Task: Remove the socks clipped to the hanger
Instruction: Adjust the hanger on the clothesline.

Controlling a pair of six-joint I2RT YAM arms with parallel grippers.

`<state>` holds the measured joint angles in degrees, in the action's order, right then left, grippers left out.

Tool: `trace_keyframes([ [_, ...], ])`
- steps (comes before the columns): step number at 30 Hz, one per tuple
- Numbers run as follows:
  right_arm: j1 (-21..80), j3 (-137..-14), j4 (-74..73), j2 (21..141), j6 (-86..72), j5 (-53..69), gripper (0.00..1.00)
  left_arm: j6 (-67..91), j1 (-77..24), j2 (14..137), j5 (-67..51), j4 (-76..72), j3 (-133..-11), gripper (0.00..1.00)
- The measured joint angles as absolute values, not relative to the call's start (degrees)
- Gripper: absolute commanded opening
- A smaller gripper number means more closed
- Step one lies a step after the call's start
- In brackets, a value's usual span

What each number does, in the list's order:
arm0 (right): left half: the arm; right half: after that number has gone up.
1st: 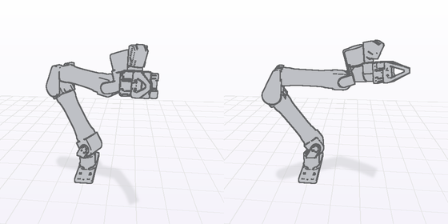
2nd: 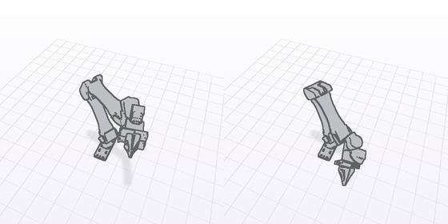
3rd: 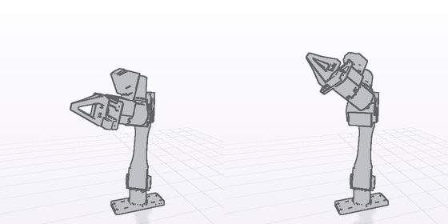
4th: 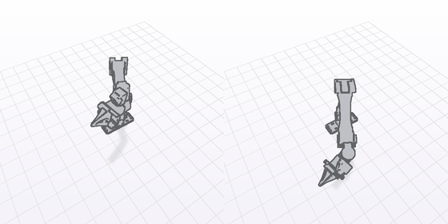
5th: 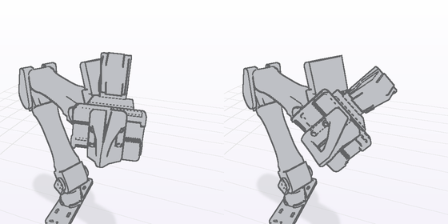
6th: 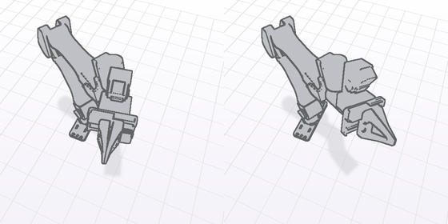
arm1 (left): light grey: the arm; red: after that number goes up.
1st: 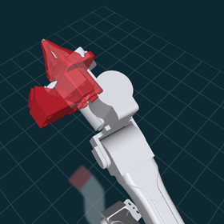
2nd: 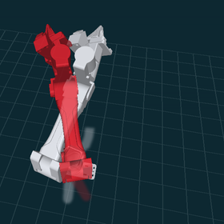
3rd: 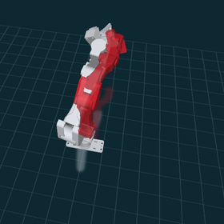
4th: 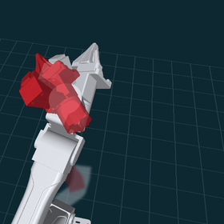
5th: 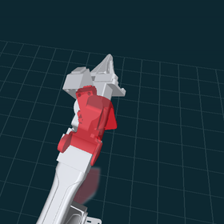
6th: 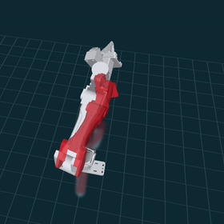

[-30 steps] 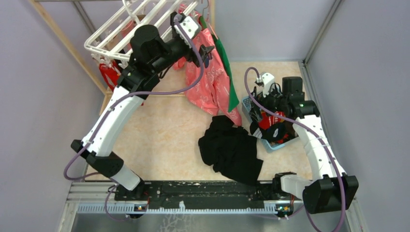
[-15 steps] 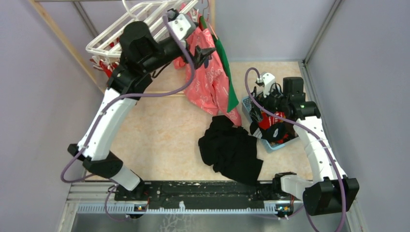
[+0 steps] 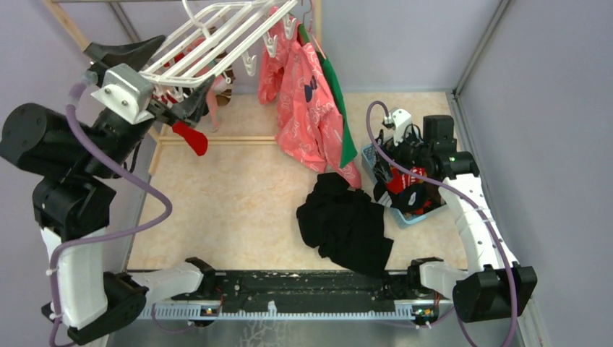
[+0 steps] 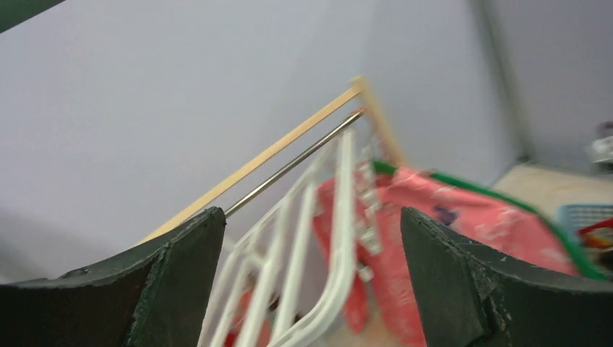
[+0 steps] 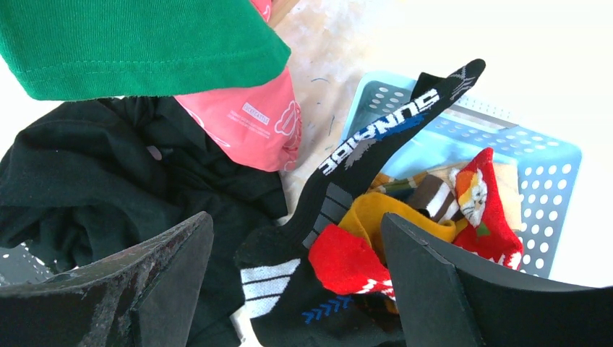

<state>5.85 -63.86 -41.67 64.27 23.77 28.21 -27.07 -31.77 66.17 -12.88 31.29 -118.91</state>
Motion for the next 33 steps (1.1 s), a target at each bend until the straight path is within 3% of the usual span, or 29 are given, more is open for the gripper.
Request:
trace_keyframes([
  [6,5.85,-63.75,-41.63,64.27,23.79,28.34,0.86,-41.63,-28.99,61.28,9.61,35.07,-111.13,0.98],
  [11,5.85,-62.81,-41.12,64.23,23.81,28.62,0.86,-49.23,-27.49,61.98,16.53,43.88,-111.46,0.98],
  [21,5.85,-61.23,-39.79,64.2,23.79,29.87,0.86,-55.05,-27.49,69.91,14.72,54.89,-124.95,0.97],
  [33,5.85,-58.13,-39.38,61.84,24.05,29.52,0.86,-59.72,-27.33,81.14,6.46,55.42,-124.55,0.73],
])
